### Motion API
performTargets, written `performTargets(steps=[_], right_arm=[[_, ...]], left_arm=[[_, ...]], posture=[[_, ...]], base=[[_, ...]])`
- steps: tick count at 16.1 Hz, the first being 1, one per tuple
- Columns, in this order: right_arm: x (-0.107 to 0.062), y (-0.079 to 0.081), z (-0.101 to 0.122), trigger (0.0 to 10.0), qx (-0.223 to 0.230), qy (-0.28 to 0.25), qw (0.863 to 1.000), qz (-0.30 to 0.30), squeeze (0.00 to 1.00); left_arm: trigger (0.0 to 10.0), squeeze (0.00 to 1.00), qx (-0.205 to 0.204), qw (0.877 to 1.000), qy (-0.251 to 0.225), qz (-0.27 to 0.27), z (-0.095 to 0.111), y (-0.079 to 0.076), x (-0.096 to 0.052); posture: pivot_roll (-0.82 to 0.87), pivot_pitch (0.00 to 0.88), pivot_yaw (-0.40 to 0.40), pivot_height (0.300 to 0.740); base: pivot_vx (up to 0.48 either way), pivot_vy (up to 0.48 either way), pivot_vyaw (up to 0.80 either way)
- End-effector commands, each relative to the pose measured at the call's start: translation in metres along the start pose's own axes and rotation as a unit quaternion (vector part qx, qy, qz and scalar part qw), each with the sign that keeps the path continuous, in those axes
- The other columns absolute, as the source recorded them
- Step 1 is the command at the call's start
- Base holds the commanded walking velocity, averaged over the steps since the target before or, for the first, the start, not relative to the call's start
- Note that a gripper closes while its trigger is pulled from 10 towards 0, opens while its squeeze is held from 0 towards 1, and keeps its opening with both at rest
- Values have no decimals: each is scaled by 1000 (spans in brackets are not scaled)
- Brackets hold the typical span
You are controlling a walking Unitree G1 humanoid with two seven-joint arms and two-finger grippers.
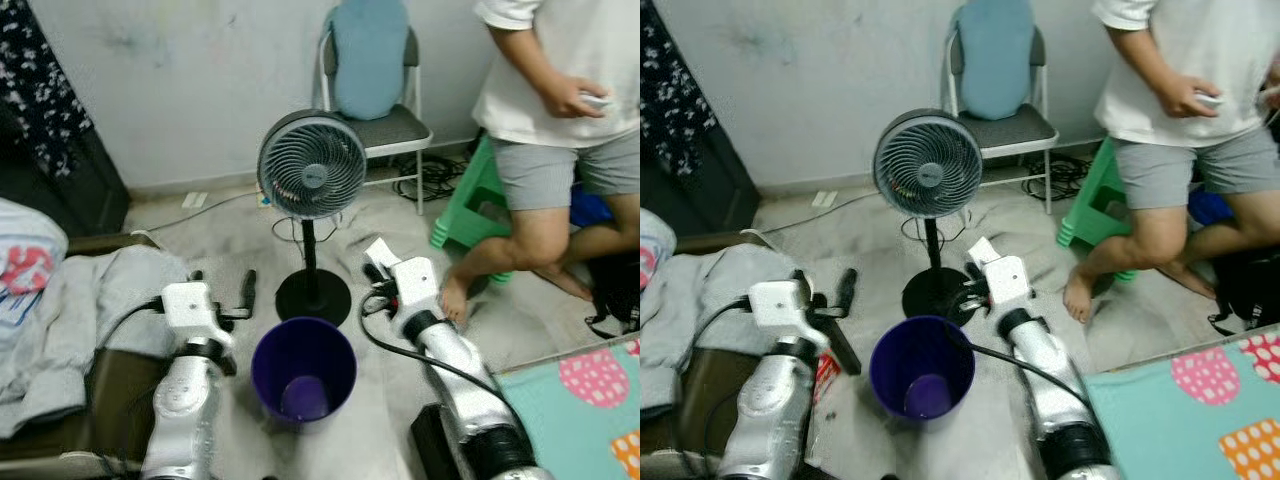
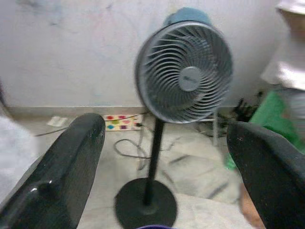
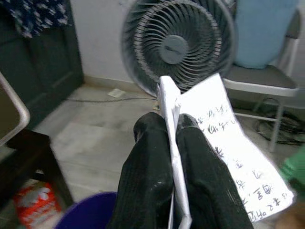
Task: Clean up the room
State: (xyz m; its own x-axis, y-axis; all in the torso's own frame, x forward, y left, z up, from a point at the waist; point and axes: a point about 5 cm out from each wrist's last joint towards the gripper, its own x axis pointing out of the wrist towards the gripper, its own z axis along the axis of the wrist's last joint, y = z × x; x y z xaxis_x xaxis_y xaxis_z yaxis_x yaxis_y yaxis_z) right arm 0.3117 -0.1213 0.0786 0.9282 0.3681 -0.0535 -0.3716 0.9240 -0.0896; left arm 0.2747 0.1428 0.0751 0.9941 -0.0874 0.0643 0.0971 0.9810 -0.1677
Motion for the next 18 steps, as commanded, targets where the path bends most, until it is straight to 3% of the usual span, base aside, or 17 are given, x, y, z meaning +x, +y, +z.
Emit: performTargets(steps=[1, 7, 12, 18], right_arm=[[4, 7, 6, 10000, 5, -11, 1000, 11, 0], [4, 8, 6, 10000, 2, -13, 1000, 18, 0], [3, 9, 6, 10000, 1, -14, 1000, 20, 0], [3, 9, 6, 10000, 3, -14, 1000, 19, 0]], left_arm=[[10000, 0, 9, 1000, -2, 7, 2, 8, -2], [10000, 0, 9, 1000, -2, 8, 2, 8, -1], [10000, 0, 10, 1000, -1, 19, 1, 9, -2], [10000, 0, 15, 1000, 2, 21, 1, 10, -1]], posture=[[57, 31, 0, 740], [58, 27, -2, 740], [58, 28, -3, 740], [55, 29, 2, 740]], base=[[274, 0, 0], [277, 0, 0], [0, 0, 0], [0, 0, 603]])
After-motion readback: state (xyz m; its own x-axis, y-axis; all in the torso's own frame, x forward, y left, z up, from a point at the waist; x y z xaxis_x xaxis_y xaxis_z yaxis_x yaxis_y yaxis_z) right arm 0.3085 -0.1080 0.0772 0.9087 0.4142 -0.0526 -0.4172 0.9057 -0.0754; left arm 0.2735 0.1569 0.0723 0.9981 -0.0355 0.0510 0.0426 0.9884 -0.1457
